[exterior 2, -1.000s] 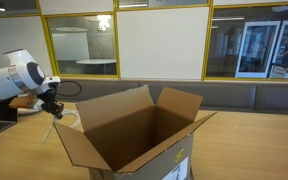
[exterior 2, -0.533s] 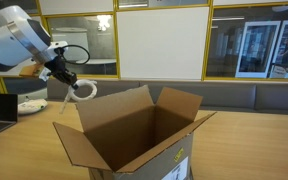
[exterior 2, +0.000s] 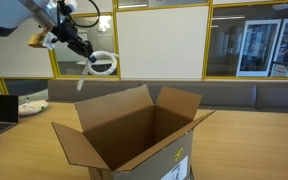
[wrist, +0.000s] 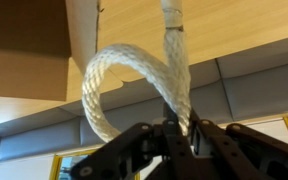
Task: Put the black measuring tape, radish, orange measuring tape and white rope inside the brown box
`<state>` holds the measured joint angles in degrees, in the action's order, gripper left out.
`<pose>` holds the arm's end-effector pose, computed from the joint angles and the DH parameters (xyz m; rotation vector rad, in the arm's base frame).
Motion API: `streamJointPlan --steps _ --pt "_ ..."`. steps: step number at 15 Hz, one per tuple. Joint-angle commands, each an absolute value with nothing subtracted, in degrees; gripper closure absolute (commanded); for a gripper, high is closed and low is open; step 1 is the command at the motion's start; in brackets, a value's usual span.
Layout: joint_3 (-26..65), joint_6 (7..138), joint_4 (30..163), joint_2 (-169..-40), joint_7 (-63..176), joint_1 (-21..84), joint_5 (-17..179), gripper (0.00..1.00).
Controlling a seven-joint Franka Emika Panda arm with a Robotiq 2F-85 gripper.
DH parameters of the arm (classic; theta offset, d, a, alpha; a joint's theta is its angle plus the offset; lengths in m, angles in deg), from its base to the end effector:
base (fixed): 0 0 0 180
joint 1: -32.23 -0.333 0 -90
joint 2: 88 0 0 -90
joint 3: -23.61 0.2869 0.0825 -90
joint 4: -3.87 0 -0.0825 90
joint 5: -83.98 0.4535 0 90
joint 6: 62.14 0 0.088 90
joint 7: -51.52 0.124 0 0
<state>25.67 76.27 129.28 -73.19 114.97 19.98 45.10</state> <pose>0.5808 0.1382 0.4839 2.7295 -0.6245 1.0510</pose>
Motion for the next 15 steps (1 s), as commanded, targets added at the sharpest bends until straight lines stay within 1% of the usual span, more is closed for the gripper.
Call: streamJointPlan --steps 1,7,15 --pt "27.8 76.5 134.0 -66.3 115.2 27.2 45.6 0.9" --pt "26.2 77.2 139.2 -62.3 113.5 35.1 48.4 0.9" --pt "25.5 79.0 144.8 -64.2 113.5 40.9 51.7 0.9"
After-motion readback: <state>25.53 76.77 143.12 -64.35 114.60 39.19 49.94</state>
